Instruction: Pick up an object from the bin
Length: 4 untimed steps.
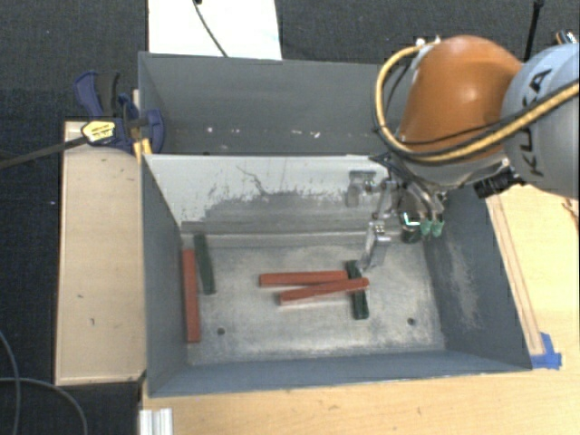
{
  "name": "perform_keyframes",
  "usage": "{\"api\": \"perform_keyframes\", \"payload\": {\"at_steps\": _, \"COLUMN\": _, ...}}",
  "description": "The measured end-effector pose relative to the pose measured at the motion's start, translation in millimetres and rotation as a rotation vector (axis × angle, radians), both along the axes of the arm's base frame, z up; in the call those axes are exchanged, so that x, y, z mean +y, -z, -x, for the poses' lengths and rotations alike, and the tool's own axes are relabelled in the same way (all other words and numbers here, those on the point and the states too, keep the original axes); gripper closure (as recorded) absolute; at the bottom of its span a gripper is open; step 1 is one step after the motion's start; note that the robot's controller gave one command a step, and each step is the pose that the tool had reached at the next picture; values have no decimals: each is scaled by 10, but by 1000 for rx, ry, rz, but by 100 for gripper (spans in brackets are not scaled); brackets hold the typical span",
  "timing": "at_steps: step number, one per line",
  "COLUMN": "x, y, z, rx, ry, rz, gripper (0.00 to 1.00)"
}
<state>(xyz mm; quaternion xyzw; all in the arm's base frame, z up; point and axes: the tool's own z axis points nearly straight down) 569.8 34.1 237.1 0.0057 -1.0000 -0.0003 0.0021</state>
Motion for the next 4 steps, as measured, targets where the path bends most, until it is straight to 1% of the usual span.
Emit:
{"api": "perform_keyframes", "payload": {"at_steps": 1, "x": 81, "y": 1711, "z": 86, "rx": 1, "ry": -119, "rz": 0, "gripper": 0}}
{"api": "perform_keyframes", "payload": {"at_steps": 2, "x": 83, "y": 1666, "z": 63, "rx": -6, "ry": -116, "rz": -1, "gripper": 100}}
{"api": "perform_keyframes", "payload": {"at_steps": 3, "x": -10, "y": 469, "z": 96, "rx": -14, "ry": -219, "rz": 1, "gripper": 100}}
{"api": "perform_keyframes", "payload": {"at_steps": 4, "x": -463, "y": 575, "z": 378, "rx": -4, "ry": -448, "rz": 0, "gripper": 100}}
